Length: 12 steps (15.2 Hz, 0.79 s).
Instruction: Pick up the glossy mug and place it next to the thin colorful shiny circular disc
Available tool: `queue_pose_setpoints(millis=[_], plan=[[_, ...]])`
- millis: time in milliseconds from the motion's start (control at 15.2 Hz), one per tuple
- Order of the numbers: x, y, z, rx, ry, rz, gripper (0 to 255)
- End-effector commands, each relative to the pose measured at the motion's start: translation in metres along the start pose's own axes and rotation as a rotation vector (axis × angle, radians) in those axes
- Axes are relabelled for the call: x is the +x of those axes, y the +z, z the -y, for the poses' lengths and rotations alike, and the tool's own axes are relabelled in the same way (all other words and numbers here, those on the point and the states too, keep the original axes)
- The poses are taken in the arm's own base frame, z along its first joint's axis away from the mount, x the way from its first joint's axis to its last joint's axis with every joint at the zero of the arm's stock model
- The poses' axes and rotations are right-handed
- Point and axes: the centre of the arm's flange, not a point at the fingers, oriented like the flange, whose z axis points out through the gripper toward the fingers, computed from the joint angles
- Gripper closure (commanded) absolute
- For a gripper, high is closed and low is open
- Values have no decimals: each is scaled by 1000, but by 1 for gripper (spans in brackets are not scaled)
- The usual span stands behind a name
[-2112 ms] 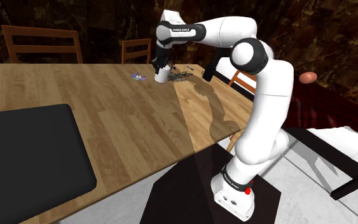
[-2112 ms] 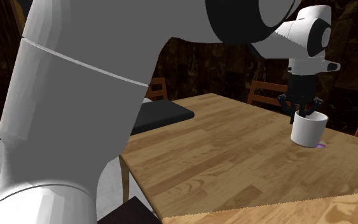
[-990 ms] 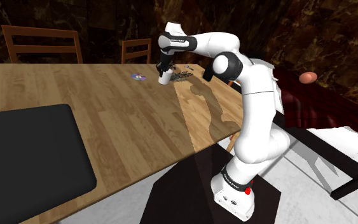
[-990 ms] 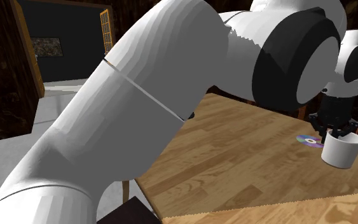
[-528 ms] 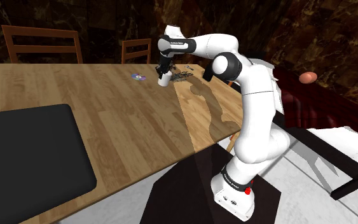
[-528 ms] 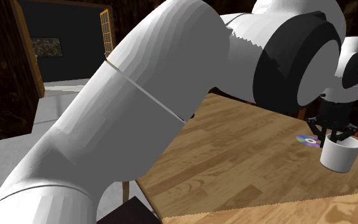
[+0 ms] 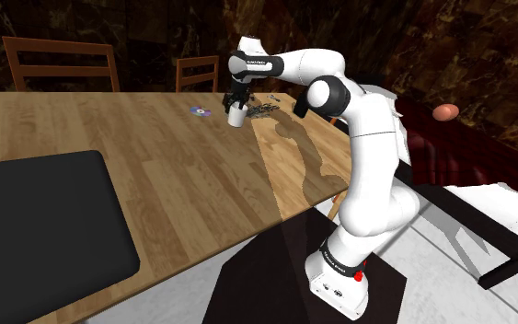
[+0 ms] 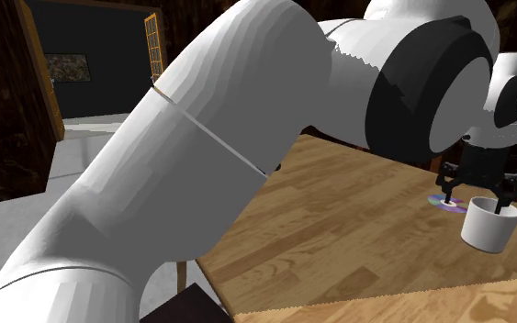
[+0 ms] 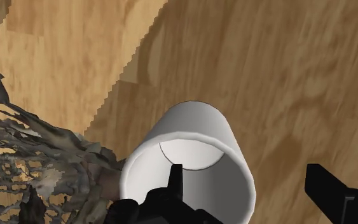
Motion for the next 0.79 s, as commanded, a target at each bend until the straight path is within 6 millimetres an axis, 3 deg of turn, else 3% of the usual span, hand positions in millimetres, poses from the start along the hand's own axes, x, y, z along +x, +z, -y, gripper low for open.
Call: queue_pose_setpoints(millis=[0,198,726], plan=[[0,-13,0,0,0,0,0],[0,-50,0,0,0,0,0],[0,-50,0,0,0,0,0]])
